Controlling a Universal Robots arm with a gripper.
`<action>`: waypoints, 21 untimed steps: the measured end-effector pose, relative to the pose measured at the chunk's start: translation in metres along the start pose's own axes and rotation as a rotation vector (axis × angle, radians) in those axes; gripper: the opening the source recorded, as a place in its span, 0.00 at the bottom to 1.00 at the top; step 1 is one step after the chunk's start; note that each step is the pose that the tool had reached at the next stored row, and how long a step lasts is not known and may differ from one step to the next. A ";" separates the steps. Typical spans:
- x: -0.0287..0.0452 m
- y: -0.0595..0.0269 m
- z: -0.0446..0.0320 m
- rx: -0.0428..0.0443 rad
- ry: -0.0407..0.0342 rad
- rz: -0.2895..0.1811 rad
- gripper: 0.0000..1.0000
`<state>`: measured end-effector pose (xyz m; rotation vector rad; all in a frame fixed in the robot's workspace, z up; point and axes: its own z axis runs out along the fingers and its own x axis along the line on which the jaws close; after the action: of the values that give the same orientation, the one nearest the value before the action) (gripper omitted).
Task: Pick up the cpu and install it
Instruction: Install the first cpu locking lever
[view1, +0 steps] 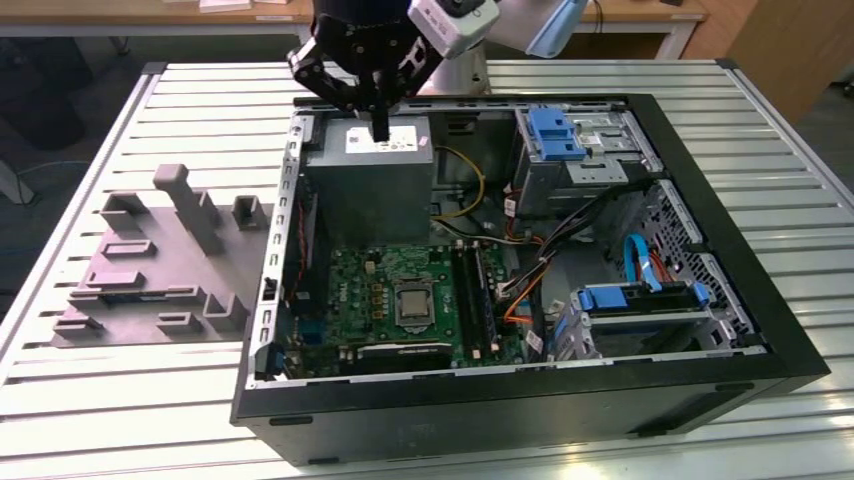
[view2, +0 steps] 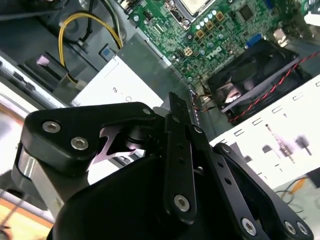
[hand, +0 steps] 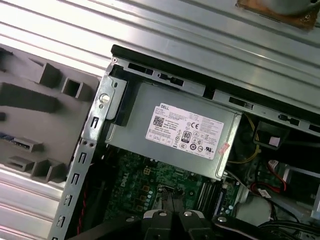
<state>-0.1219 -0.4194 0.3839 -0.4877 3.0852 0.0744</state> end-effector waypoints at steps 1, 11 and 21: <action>0.0000 0.0000 0.0006 -0.0005 0.0008 -0.018 0.11; 0.0010 -0.0029 0.0031 -0.0031 0.0055 -0.124 0.11; 0.0011 -0.0034 0.0043 -0.0062 0.0112 -0.252 0.11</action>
<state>-0.1219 -0.4228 0.3795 -0.8733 3.0052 0.0773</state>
